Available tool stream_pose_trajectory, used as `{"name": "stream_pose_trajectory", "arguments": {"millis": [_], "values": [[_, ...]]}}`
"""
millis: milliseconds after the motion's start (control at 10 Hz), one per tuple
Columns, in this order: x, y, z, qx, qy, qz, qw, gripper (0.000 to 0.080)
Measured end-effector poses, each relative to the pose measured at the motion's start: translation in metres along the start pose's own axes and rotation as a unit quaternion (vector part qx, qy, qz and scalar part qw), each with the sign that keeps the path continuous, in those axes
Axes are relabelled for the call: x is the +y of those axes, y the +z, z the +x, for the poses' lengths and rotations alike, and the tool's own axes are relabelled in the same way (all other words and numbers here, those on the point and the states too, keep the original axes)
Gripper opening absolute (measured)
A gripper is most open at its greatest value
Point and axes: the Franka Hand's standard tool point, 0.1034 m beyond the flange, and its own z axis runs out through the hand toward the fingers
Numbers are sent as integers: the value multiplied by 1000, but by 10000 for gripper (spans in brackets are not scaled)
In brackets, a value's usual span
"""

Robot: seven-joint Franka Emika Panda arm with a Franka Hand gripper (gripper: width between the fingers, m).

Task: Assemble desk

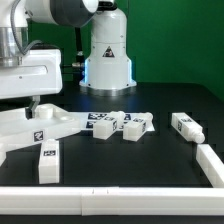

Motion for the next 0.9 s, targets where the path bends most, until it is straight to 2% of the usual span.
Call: {"name": "stream_pose_trajectory", "arguments": {"millis": [100,200,300,400,500,600,700,800,900], "values": [[1,0,-2,-1,-1,0,1000,649],[11,3,-19,-4,-44,6,999,649],[26,8,-44,-10,-51,10,999,649],[34,14,-55,-14,-44,15,999,649],[39,27,-66,-21,-48,24,998,649],[36,38,-69,-25,-42,27,998,649],[29,45,-66,-28,-41,33,998,649],[27,50,-57,-29,-40,39,998,649],[26,51,-56,-33,-40,49,997,649]]}}
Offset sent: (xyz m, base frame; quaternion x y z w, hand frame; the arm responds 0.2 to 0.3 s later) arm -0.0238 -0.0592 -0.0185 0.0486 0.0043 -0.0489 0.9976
